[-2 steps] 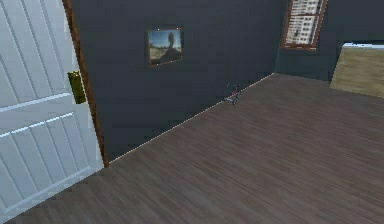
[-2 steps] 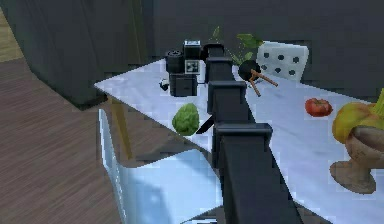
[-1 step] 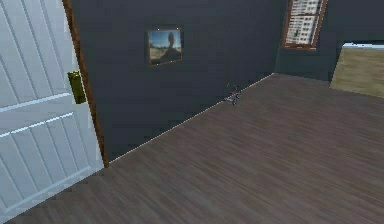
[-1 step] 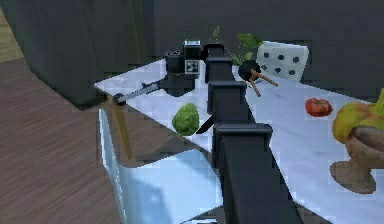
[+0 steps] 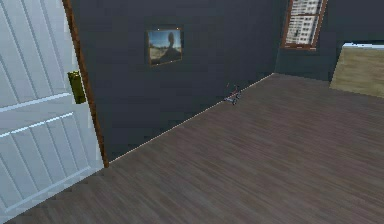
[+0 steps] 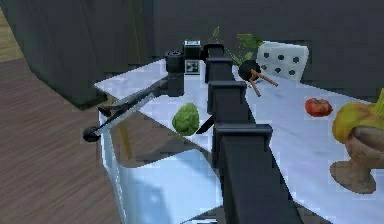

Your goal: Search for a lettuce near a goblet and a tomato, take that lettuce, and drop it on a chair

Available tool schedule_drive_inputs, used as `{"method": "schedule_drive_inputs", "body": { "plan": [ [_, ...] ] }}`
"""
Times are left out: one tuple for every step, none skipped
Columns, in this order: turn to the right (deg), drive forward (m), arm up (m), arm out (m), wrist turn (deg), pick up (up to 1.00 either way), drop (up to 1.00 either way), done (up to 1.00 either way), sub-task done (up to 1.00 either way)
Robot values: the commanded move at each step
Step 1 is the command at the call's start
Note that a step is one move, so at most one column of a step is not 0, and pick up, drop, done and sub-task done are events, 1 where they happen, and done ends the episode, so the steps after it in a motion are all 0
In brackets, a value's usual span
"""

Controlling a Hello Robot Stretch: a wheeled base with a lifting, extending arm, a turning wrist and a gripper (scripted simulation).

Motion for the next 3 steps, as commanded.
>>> {"method": "schedule_drive_inputs", "body": {
  "plan": [
    [0.0,0.00,0.00,0.00,-36.0,0.00,0.00,0.00,0.00],
    [0.0,0.00,0.00,-0.32,0.0,0.00,0.00,0.00,0.00],
    [0.0,0.00,0.00,0.42,0.0,0.00,0.00,0.00,0.00]
  ]
}}
